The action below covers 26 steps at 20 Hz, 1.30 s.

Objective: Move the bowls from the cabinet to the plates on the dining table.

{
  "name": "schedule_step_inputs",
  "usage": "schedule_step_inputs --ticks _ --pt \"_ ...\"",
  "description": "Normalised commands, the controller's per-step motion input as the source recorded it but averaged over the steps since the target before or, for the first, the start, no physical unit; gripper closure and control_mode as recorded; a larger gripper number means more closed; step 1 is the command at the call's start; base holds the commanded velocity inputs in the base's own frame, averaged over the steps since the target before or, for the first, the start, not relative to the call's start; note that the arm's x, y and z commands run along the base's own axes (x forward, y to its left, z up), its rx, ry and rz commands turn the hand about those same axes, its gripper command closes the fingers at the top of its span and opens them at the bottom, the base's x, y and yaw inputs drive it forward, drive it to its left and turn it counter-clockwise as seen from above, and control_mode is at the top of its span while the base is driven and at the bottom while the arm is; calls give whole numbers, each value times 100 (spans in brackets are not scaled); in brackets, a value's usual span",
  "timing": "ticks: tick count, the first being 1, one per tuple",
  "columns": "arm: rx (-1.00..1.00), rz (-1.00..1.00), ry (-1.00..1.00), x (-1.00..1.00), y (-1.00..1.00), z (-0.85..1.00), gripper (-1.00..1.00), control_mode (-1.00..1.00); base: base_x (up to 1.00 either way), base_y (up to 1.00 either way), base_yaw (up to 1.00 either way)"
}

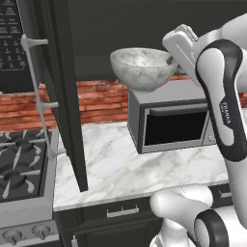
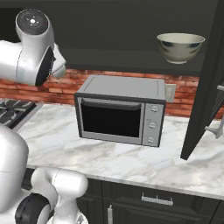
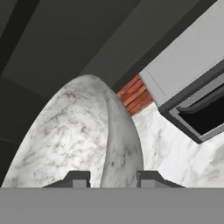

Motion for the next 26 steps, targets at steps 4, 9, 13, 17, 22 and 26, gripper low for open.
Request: schedule_step_inputs --ticks 4,9,13,17,22,26 --pt "0 0 0 -83 -38 0 100 -100 0 0 0" --pt "0 0 0 -69 -47 0 100 -100 0 0 0" --pt "0 0 0 -53 -49 -21 100 -100 0 0 0" --pt "0 0 0 -52 -44 -22 100 -100 0 0 0" --pt "0 0 1 -54 -31 -10 100 -100 0 0 0" --pt "0 0 1 -48 -25 -5 100 -100 0 0 0"
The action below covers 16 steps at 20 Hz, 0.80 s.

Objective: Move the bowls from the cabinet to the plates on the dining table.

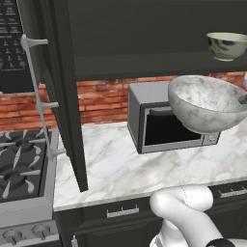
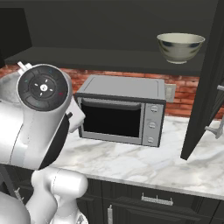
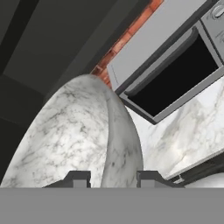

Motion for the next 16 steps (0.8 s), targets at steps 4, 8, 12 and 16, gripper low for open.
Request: schedule_step_inputs --ticks 4,8,12,16 --pt "0 0 3 -9 -7 -2 100 -100 0 0 0" --pt "0 0 0 0 0 0 100 -100 0 0 0" --pt "0 0 0 0 0 0 100 -100 0 0 0" --pt "0 0 0 0 0 0 100 -100 0 0 0"
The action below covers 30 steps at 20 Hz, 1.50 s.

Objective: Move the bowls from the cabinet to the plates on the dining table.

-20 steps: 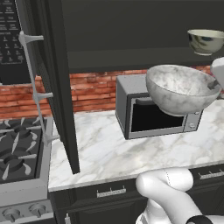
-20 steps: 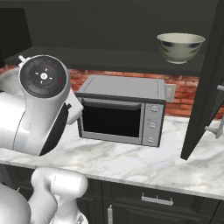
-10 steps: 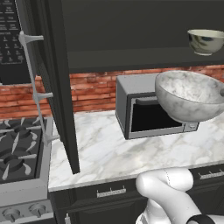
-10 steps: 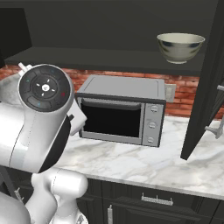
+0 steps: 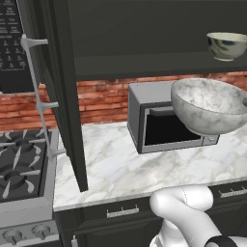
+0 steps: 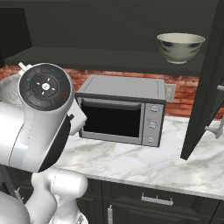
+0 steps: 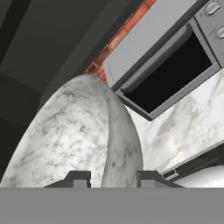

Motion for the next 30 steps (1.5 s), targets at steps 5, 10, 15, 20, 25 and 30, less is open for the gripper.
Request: schedule_step_inputs --ticks 5,10,15,20,25,30 --pt "0 0 0 0 0 0 100 -100 0 0 0" --pt "0 0 0 0 0 0 100 -100 0 0 0" --pt "0 0 0 0 0 0 100 100 0 0 0" --pt "0 0 0 0 0 0 100 100 -15 0 0" --pt "0 0 0 0 0 0 100 100 -82 0 4" --pt "0 0 0 0 0 0 100 100 -95 -4 7"
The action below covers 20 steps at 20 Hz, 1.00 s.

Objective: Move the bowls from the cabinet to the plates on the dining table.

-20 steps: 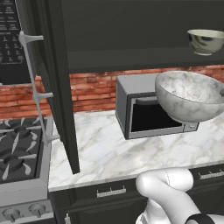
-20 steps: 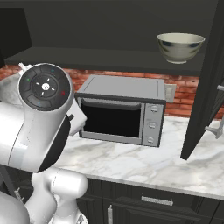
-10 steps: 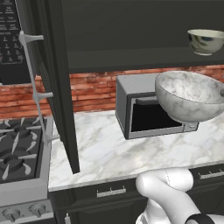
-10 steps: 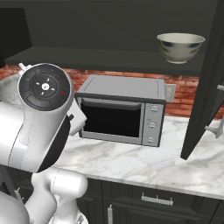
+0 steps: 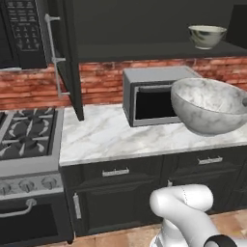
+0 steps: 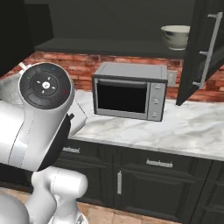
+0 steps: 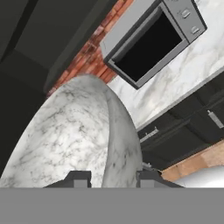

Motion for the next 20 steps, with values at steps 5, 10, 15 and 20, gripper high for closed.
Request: schedule_step_inputs --ticks 5,10,15,20 --pt "0 0 0 0 0 0 100 100 -60 -14 14" --pt "0 0 0 0 0 0 100 100 -32 -7 36" --pt "0 0 0 0 0 0 100 100 -13 0 53" --pt "0 0 0 0 0 0 100 100 -46 0 52"
